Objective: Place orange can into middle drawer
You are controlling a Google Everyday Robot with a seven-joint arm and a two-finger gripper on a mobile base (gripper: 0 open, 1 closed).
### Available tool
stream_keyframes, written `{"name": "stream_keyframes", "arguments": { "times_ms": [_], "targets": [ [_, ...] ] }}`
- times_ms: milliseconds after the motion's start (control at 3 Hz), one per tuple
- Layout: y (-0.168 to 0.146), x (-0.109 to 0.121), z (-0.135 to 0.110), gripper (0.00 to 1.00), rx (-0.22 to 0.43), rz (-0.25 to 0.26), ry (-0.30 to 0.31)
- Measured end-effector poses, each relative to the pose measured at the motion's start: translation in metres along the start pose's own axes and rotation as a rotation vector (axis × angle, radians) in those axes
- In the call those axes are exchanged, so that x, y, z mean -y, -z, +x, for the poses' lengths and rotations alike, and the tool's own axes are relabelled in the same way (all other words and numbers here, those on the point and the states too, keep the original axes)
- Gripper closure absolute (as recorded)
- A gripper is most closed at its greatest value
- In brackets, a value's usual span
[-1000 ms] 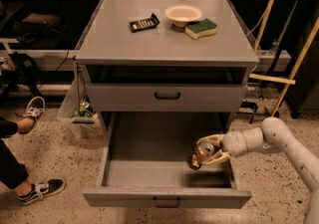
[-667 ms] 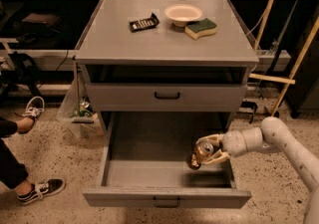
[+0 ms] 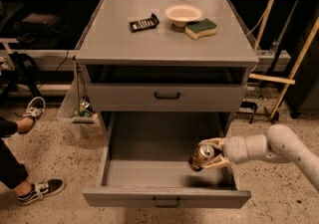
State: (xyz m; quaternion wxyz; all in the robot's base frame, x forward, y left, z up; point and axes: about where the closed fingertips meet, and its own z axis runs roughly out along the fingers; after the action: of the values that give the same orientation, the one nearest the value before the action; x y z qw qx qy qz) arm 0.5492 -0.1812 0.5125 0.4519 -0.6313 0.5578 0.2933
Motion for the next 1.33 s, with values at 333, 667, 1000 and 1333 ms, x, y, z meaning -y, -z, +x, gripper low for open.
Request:
{"name": "stream_keyframes", "arguments": {
  "times_ms": [333, 667, 1000, 1333],
  "targets": [
    [-0.02, -0.023, -0.006, 1.0, -0.115, 0.033, 0.014],
    [-0.047, -0.045, 0.004, 1.0, -0.144, 0.021, 0.006],
    [-0.047, -0.045, 0.004, 1.0, -0.143, 0.021, 0.006],
    [-0.067, -0.041, 0.018, 1.0, -0.205, 0.038, -0.009]
  ]
}}
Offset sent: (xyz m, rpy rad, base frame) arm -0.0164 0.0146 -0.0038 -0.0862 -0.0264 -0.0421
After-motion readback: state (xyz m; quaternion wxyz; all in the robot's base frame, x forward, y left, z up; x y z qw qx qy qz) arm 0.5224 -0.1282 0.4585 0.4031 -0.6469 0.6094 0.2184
